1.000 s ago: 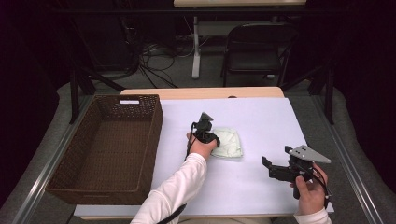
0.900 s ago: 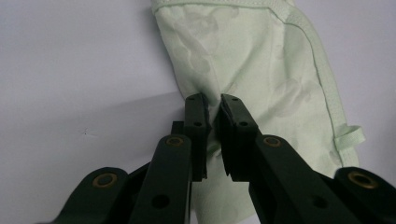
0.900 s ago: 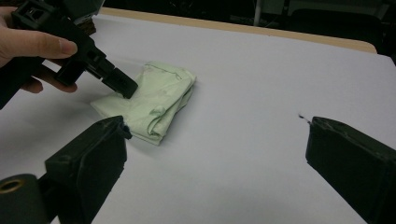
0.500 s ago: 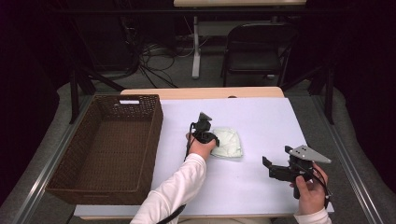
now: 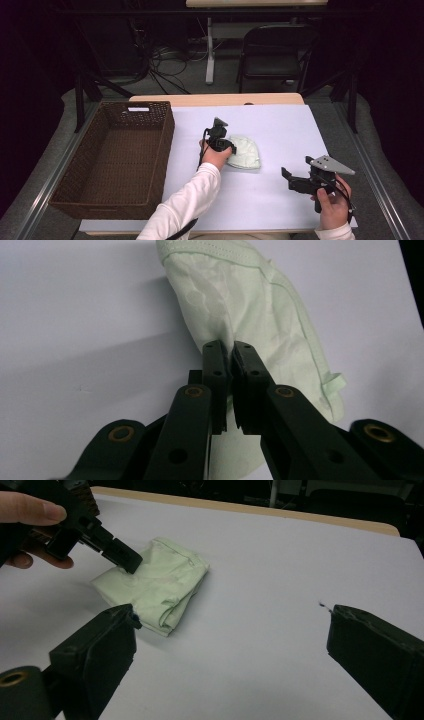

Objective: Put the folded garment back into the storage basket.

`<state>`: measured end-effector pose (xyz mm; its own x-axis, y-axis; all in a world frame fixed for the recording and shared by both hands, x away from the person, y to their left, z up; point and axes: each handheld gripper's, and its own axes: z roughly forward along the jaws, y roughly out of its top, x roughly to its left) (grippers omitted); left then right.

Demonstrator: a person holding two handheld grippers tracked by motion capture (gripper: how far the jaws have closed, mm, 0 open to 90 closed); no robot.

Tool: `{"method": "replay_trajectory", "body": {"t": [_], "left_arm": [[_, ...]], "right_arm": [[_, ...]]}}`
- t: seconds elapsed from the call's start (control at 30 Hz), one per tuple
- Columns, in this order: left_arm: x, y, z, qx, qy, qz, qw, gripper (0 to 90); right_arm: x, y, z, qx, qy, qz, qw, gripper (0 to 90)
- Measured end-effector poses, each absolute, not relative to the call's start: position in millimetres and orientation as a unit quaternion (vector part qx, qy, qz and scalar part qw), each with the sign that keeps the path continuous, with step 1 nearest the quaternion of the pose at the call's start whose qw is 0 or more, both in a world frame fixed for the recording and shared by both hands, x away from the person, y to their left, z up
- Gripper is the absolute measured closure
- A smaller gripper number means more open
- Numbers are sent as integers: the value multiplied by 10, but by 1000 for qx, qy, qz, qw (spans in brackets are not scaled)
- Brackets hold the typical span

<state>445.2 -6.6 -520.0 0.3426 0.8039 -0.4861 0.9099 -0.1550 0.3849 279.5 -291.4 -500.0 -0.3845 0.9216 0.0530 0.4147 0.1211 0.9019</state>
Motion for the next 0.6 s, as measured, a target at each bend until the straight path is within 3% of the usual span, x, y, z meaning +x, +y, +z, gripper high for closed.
{"method": "replay_trajectory", "body": {"t": [0.6], "left_arm": [[4459, -102, -4871, 779, 528, -58, 333, 856]], "right_arm": [[2798, -2920, -5004, 480, 696, 455, 279, 55]]}}
